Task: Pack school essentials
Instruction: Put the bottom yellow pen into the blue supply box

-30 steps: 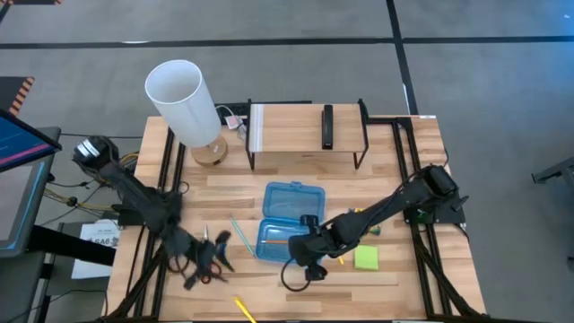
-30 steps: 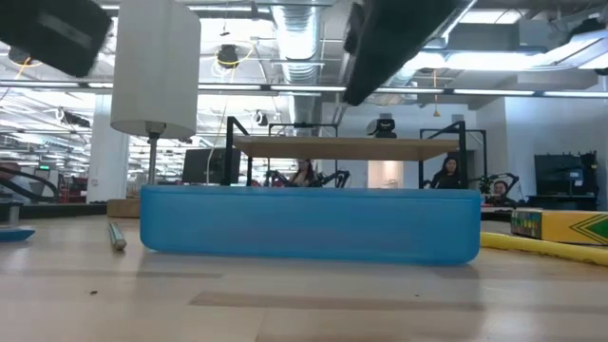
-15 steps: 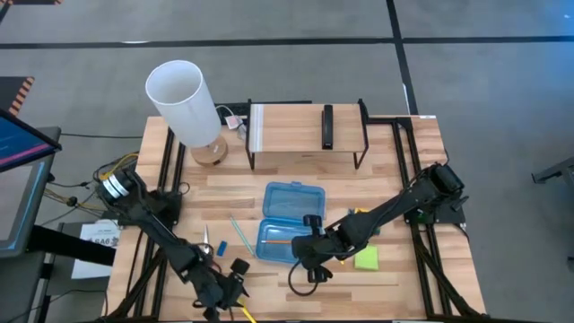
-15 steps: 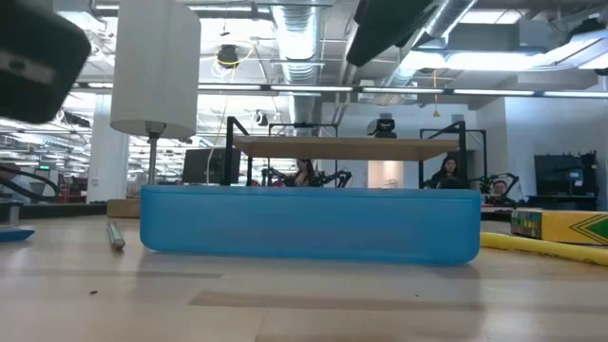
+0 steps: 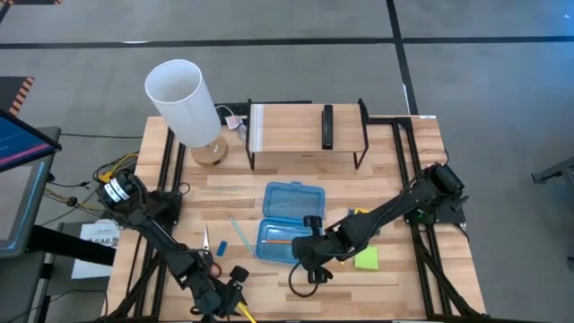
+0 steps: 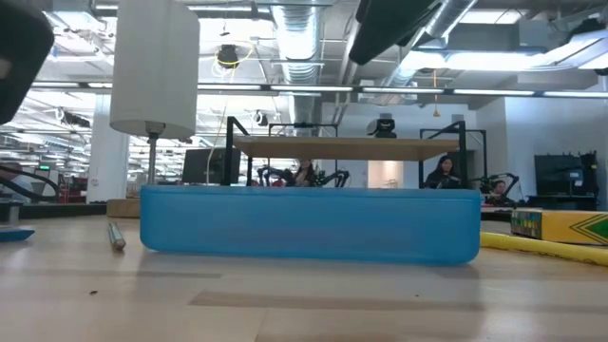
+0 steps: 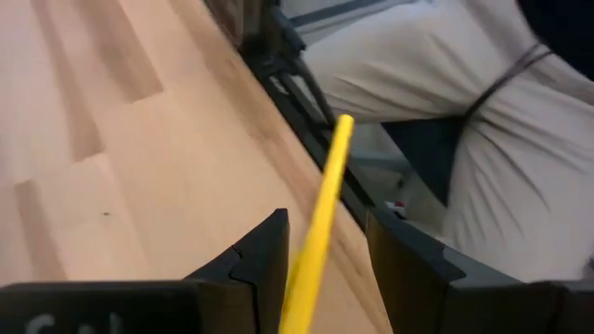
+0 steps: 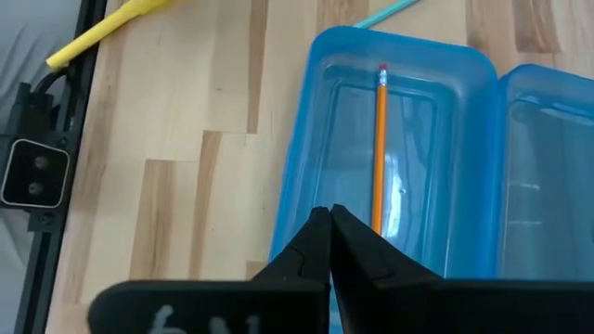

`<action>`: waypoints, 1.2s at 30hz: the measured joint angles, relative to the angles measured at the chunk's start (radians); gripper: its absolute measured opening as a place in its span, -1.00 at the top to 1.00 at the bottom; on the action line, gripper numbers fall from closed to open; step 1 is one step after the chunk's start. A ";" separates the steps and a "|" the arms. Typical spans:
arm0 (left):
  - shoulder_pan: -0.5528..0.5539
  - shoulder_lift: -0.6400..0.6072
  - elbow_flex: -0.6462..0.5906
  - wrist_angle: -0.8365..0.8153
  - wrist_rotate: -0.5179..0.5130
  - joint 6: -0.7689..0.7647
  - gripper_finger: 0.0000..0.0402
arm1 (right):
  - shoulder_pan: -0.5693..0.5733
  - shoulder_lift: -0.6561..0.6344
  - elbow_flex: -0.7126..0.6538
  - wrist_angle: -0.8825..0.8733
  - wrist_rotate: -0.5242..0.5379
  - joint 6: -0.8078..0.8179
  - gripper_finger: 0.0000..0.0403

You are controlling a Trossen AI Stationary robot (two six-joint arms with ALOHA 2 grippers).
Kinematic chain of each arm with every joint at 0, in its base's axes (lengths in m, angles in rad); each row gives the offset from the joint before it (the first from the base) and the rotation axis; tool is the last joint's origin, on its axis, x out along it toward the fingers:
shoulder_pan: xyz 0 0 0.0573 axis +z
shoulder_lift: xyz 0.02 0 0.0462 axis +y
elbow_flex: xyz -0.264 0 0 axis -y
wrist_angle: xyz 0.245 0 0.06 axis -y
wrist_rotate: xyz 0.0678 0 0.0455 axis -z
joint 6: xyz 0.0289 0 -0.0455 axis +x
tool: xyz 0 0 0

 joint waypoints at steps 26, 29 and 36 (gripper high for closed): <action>-0.032 0.132 0.052 -0.032 -0.060 0.000 0.12 | -0.001 0.000 0.000 0.003 0.000 0.002 0.87; -0.027 0.131 0.073 -0.121 -0.082 -0.024 0.16 | -0.007 0.000 0.000 0.003 -0.001 0.002 0.87; 0.007 0.124 0.075 -0.203 -0.050 -0.089 0.52 | -0.008 0.000 0.000 0.006 0.000 0.002 0.89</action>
